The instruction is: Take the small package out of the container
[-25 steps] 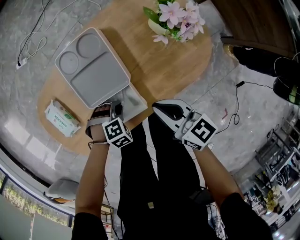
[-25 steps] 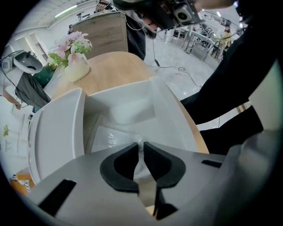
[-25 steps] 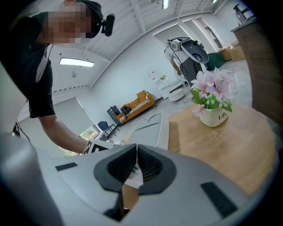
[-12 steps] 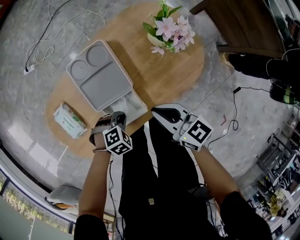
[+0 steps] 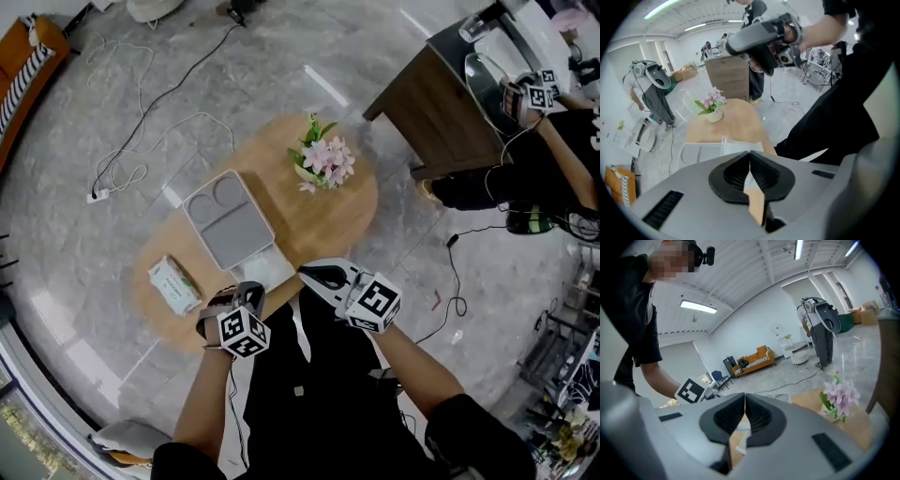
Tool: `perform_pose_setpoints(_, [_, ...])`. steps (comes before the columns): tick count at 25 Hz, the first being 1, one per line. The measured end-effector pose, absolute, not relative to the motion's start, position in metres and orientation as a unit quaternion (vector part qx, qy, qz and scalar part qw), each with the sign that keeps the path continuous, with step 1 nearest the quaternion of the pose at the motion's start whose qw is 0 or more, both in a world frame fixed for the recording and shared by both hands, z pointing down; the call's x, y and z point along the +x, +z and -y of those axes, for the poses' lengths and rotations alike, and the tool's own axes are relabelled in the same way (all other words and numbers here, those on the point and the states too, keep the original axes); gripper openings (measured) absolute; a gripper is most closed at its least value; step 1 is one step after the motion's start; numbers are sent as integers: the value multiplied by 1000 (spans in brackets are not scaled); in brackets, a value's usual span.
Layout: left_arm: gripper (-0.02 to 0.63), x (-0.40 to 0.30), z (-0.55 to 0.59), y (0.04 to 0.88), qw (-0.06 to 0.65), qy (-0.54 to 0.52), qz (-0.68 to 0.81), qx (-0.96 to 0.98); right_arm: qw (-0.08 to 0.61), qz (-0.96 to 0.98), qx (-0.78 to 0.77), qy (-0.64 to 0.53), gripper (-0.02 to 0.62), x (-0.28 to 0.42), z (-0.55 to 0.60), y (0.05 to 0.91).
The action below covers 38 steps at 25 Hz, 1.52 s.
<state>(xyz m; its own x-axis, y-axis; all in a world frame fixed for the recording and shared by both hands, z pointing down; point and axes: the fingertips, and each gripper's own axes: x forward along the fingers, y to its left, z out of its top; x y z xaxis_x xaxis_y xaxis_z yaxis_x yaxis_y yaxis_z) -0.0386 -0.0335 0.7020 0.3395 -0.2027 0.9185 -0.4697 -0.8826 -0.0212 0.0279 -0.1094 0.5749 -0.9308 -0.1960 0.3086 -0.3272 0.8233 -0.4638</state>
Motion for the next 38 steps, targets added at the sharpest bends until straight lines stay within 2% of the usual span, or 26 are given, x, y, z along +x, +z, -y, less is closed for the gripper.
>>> perform_pose_setpoints(7, [18,-51,89,568,53,470,315,823,83,972,132,177,14,18,125,458])
perform_pose_setpoints(16, [18,-55,148,390,-46,329,427,841,10,990,133,48,14,24,149,315])
perform_pose_setpoints(24, [18,-60,145,256,-153,205,468,846,-50,990,131,-11,12,33,134,232])
perform_pose_setpoints(30, [18,-61,125,194,-135,49,458,877,-91,988,122,-32,12,45,125,199])
perform_pose_setpoints(38, [18,-74,107,190,-118,-23,431,894,-110,985,124,-51,12,59,117,191])
